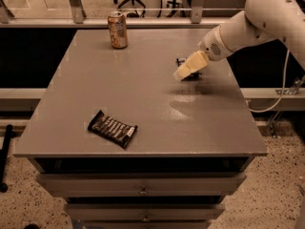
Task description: Pick rxbar blueberry
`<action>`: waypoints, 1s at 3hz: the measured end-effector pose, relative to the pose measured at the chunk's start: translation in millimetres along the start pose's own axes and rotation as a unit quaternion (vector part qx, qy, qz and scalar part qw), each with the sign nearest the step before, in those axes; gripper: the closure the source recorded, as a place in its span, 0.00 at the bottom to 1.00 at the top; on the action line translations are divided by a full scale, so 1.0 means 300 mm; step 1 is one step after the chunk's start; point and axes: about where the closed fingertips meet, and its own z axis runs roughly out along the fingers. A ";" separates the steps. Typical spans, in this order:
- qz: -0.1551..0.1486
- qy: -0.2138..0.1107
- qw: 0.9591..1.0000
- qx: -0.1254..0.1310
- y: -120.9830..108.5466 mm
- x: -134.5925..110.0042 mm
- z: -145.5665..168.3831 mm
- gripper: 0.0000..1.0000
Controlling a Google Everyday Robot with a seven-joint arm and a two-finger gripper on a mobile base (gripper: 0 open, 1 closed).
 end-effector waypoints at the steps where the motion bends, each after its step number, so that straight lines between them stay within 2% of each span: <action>1: 0.011 -0.010 1.000 0.004 -0.057 0.008 0.053 0.00; 2: 0.019 -0.016 1.000 0.008 -0.106 0.035 0.083 0.00; 3: 0.021 -0.025 0.999 0.006 -0.122 0.049 0.096 0.16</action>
Offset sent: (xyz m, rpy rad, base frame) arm 0.0473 -0.0246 -0.0317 0.0499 -0.0166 -0.0681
